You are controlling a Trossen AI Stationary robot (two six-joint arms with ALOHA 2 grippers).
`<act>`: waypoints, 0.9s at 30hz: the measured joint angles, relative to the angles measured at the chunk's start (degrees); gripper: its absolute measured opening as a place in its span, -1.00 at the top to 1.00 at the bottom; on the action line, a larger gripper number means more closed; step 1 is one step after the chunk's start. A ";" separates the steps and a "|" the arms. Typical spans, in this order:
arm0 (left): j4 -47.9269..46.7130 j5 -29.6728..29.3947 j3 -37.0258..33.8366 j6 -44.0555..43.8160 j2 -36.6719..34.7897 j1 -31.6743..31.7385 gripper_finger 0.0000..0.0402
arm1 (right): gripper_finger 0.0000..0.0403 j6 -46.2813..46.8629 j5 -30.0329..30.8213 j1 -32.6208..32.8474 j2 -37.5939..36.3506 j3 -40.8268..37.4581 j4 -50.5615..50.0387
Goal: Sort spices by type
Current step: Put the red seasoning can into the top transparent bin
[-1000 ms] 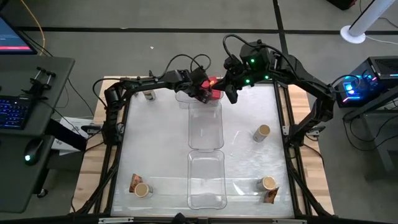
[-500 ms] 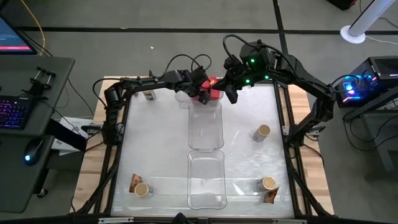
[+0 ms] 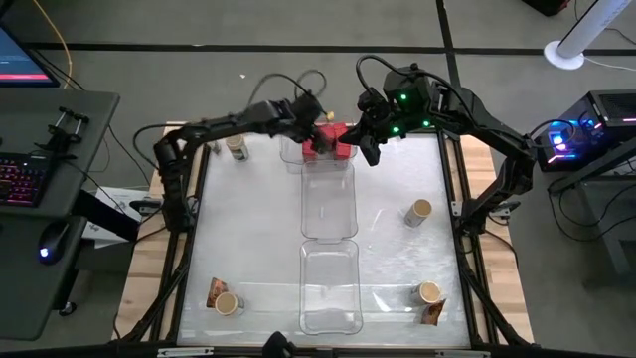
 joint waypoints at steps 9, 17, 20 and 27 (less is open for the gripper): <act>-5.03 -4.59 0.01 21.60 -3.98 1.45 -0.20 | 1.00 -0.41 1.44 -0.02 0.00 0.01 0.00; -3.54 -0.94 -8.72 34.93 -2.23 2.92 0.91 | 1.00 1.20 1.48 0.11 0.00 0.01 -0.04; -3.24 -4.53 -10.01 39.62 -2.32 3.36 0.96 | 1.00 1.22 1.49 0.13 0.00 0.01 -0.03; -3.29 -2.02 -10.05 59.49 -1.90 3.19 1.00 | 1.00 1.53 1.53 0.11 0.00 0.01 -0.02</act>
